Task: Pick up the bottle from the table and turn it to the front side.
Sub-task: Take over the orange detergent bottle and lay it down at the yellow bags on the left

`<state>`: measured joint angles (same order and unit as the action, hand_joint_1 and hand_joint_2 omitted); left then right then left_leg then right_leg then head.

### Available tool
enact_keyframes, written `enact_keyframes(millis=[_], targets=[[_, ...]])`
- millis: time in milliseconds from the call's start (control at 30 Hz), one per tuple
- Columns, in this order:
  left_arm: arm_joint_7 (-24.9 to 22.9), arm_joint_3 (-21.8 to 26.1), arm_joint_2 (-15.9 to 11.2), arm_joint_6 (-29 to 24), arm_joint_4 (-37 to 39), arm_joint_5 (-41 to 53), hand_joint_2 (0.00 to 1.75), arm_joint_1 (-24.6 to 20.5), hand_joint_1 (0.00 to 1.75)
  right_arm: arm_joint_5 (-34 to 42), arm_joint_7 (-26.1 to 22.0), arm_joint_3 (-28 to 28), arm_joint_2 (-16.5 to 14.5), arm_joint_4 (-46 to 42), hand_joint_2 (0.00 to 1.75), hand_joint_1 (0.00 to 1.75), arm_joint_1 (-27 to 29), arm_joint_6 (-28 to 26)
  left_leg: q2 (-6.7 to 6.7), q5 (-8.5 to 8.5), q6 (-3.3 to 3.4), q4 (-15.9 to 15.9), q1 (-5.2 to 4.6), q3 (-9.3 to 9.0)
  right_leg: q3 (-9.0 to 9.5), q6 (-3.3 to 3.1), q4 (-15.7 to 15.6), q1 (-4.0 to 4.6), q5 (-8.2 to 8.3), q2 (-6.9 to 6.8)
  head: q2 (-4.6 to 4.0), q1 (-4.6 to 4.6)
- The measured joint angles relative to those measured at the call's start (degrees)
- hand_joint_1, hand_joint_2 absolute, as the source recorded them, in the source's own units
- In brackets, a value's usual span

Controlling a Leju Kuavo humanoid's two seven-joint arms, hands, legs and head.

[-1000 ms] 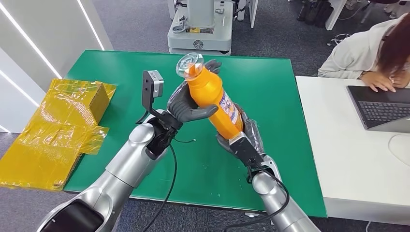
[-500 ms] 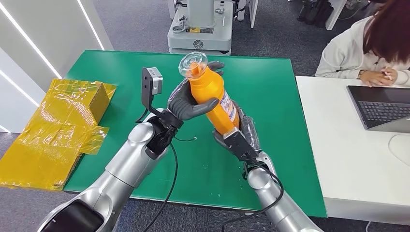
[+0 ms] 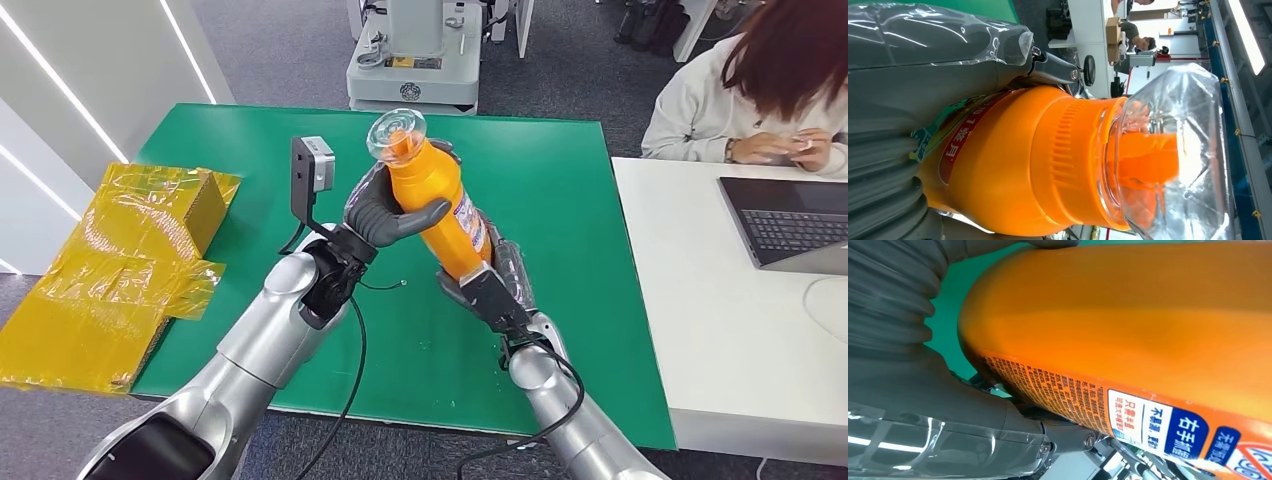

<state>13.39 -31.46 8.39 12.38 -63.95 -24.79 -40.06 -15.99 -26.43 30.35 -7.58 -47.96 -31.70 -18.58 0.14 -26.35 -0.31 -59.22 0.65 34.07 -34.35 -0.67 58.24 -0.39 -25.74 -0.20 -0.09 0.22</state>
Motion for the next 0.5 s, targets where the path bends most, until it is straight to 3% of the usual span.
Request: enact_keyframes(millis=[33,67,300,500], targets=[[0.5,0.0,0.0,-0.5,0.0,0.8,1.75,0.0,1.75,0.5,-0.2,0.0,0.0,0.1,1.75,0.03,-0.1,0.4,0.0,0.0,0.0,0.0,0.0,0.0,0.0,0.0,0.0,0.0,0.0,0.0,0.0,0.0],[1.3,-0.1,-0.1,-1.5,0.0,2.1,1.75,0.0,1.75,1.1,-0.4,0.0,0.0,0.2,1.75,0.0,-0.1,0.8,0.0,0.0,0.0,0.0,0.0,0.0,0.0,0.0,0.0,0.0,0.0,0.0,0.0,0.0],[10.1,-0.2,-2.8,-17.5,1.2,25.8,1.75,-0.4,1.75,5.4,-2.1,0.0,0.7,-1.8,1.75,0.0,1.4,4.3,0.06,0.0,0.0,0.0,0.02,-0.02,-0.03,-0.01,0.0,0.0,0.0,0.08,0.0,0.0],[11.9,0.6,-7.3,-28.3,3.5,47.3,1.75,-1.1,1.75,6.5,-2.2,-0.2,3.2,-9.2,1.75,0.0,5.7,5.6,0.05,0.01,-0.01,0.0,0.02,-0.01,-0.04,-0.01,0.0,0.01,0.0,0.07,0.0,0.0]])
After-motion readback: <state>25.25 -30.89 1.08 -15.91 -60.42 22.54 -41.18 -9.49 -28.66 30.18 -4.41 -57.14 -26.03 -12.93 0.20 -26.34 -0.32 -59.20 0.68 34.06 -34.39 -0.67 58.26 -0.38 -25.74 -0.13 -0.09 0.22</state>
